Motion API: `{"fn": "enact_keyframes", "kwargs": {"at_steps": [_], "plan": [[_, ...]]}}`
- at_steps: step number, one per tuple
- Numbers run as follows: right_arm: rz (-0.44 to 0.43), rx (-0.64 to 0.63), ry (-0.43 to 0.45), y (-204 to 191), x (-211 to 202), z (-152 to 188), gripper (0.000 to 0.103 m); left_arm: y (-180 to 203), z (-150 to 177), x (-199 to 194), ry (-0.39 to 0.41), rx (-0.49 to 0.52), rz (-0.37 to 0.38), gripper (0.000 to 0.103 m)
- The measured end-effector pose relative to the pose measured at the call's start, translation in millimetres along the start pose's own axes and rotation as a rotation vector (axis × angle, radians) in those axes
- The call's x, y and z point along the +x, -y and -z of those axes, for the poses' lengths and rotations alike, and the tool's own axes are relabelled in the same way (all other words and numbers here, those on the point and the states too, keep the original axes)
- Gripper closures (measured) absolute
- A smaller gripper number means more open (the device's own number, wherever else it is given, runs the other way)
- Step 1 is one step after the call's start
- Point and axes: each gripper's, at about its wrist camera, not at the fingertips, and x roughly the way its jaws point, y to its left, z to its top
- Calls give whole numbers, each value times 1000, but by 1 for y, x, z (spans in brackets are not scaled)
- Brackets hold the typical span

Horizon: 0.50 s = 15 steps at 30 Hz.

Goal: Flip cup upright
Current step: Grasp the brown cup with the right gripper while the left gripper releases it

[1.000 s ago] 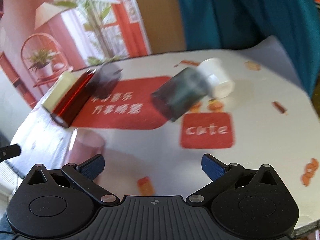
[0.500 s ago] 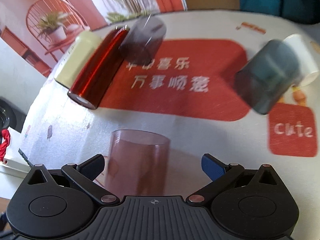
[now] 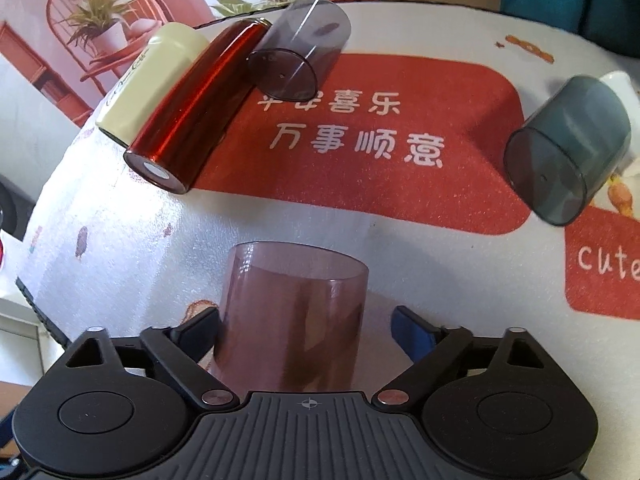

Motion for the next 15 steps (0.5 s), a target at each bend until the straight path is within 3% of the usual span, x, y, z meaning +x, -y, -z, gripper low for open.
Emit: {"fn": "enact_keyframes", "kwargs": {"at_steps": [6, 10, 15], "plan": [[-35, -6, 28, 7, -5, 4, 21, 2, 2, 1, -8, 13, -11, 8], [-35, -31, 48, 11, -9, 11, 36, 2, 4, -1, -11, 25, -16, 8], [-47, -14, 80, 27, -22, 24, 37, 4, 7, -3, -9, 35, -22, 8]]}}
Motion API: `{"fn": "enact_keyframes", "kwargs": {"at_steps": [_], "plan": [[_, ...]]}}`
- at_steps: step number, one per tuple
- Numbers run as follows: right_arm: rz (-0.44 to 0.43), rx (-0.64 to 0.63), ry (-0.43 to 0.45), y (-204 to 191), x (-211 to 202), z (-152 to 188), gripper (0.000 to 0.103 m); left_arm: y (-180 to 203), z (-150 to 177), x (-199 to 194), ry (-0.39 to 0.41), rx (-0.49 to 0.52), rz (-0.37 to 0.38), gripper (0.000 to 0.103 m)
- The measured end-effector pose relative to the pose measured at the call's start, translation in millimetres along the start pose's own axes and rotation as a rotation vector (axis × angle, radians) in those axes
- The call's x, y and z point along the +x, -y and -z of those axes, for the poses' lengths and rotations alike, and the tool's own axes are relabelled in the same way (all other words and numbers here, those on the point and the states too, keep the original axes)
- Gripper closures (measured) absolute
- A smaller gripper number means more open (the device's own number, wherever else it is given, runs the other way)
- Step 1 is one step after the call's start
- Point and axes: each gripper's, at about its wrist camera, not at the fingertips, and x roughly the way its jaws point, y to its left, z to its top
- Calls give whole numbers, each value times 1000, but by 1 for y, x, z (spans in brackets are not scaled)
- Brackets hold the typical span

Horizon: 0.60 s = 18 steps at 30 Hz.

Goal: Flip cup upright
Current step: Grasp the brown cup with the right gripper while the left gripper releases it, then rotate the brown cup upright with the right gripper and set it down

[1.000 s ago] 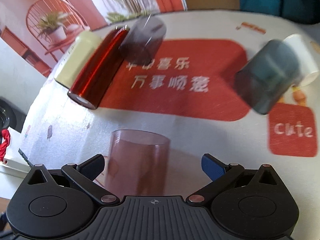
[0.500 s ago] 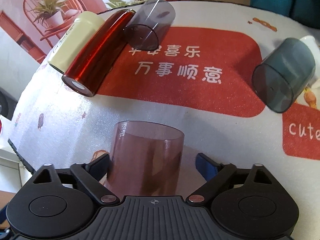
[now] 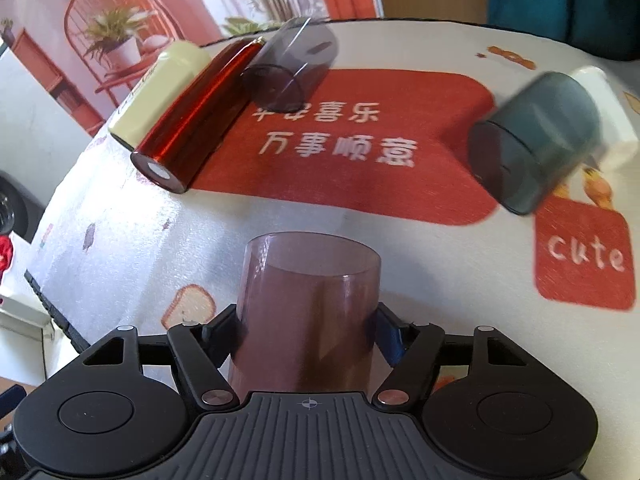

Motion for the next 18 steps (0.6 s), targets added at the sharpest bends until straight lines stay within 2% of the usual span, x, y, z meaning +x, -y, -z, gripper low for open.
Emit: {"fn": "enact_keyframes", "kwargs": {"at_steps": [3, 8, 10, 11, 13, 18], "plan": [[8, -29, 58, 9, -15, 15, 37, 1, 2, 1, -7, 0, -2, 8], [70, -74, 189, 25, -42, 42, 37, 5, 3, 1, -15, 15, -4, 8], [108, -87, 267, 38, -54, 45, 38, 7, 4, 0, -12, 24, -4, 8], [108, -87, 267, 38, -54, 45, 38, 8, 4, 0, -11, 29, -4, 8], [132, -72, 328, 49, -59, 45, 38, 10, 4, -1, -8, 37, -5, 8], [130, -70, 343, 55, -55, 47, 40, 9, 5, -3, -6, 37, -11, 8]]}}
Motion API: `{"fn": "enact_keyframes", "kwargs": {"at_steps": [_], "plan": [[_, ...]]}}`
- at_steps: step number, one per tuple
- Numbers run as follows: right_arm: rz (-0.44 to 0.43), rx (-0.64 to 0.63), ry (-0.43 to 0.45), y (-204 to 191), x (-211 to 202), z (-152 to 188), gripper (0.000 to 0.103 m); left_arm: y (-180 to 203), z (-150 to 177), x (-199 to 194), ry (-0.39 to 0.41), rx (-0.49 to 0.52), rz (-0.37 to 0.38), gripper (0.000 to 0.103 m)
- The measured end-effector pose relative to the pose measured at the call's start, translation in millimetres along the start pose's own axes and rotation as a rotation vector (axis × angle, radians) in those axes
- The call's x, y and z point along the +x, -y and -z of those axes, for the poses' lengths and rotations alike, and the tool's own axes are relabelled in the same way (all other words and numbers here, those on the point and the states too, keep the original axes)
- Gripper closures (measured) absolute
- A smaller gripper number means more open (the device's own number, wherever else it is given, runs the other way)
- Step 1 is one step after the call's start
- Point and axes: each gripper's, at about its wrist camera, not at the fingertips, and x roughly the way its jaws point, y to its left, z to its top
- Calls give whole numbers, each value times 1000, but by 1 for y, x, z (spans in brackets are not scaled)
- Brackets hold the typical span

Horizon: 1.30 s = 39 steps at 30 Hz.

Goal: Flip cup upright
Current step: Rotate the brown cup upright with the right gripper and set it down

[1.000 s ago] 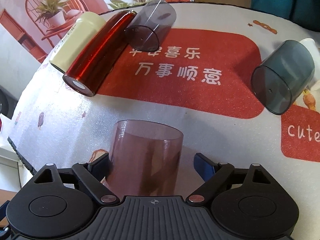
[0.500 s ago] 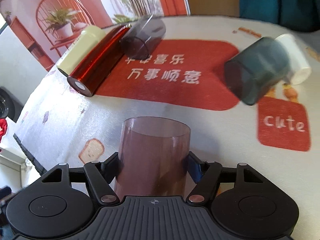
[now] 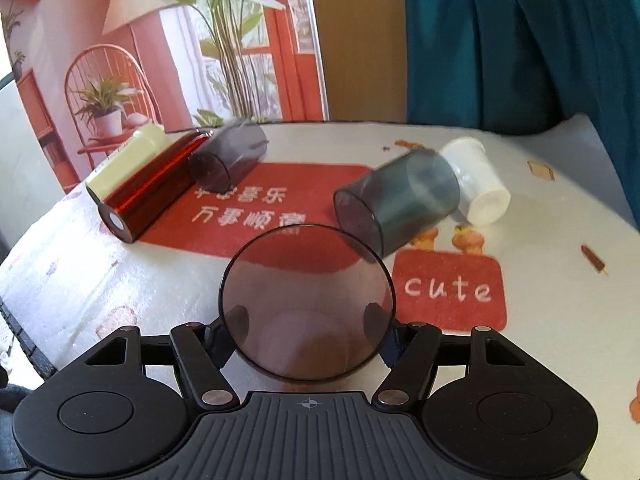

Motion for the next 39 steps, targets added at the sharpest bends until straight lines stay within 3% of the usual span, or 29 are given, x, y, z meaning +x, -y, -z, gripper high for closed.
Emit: {"fn": "enact_keyframes", "kwargs": {"at_steps": [12, 13, 17, 19, 34, 39], "plan": [[-32, -83, -26, -23, 2, 7, 39, 1, 1, -1, 1, 13, 0, 8], [-40, -76, -33, -23, 3, 7, 37, 1, 1, -2, 0, 12, 3, 8], [-34, -66, -29, -23, -6, 4, 6, 2, 1, -8, 10, 19, 21, 7], [-28, -47, -27, -19, -18, -1, 0, 6, 0, -11, 20, 32, 29, 7], [46, -23, -56, 4, -106, 24, 0, 61, -22, -78, 204, 249, 38, 3], [38, 1, -26, 5, -138, 24, 0, 64, -40, -112, 265, 231, 70, 0]]}}
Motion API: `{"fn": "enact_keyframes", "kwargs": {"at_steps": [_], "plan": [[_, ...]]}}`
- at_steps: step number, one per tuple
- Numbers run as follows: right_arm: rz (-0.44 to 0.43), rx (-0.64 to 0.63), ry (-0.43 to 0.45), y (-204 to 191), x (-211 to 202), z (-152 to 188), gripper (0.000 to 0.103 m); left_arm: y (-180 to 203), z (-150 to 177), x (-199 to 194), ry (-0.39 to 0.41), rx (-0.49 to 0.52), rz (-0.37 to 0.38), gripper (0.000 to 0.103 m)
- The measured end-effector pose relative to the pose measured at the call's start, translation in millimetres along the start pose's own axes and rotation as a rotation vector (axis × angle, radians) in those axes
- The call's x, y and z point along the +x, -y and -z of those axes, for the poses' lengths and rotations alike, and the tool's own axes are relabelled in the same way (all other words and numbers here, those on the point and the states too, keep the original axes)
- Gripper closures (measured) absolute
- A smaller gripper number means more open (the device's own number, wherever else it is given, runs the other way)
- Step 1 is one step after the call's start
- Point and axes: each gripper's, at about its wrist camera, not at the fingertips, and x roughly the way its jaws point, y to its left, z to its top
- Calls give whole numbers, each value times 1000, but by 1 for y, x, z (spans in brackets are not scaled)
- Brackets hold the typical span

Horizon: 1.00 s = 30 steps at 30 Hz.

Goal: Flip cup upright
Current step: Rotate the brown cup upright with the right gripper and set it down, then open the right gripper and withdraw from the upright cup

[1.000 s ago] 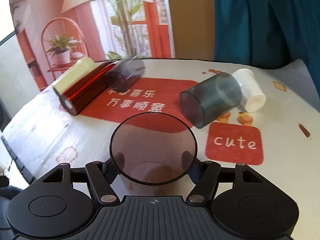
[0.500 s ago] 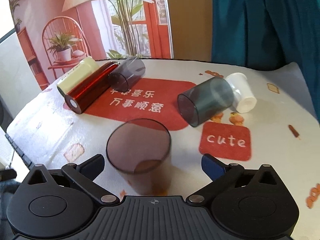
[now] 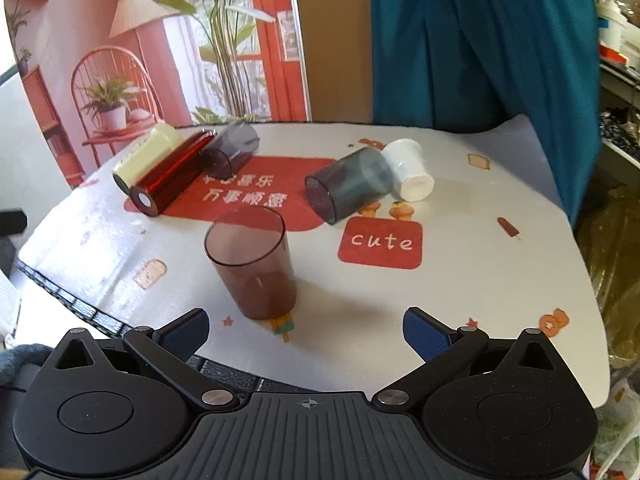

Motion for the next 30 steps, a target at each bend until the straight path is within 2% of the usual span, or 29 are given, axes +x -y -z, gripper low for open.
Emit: {"fn": "enact_keyframes", "kwargs": {"at_steps": [5, 9, 14, 17, 20, 24, 30], "plan": [[-12, 6, 39, -4, -22, -3, 0, 3, -8, -24, 52, -16, 5, 0], [-19, 30, 47, -8, -34, 0, 0, 15, 11, -32, 54, -6, 9, 0], [14, -11, 53, -19, -42, 10, 0, 29, 41, -29, 1, 69, 18, 0], [26, -18, 51, -22, -43, 15, 0, 24, 51, -29, -16, 54, 35, 0], [49, -20, 57, -23, -43, 22, 0, 20, 56, -29, -15, 62, 15, 0], [49, 6, 34, -21, -36, 24, 0, 16, 58, -27, -30, 50, 28, 0], [58, -23, 41, -29, -33, 24, 0, 14, 58, -21, -53, 33, 26, 0]]}}
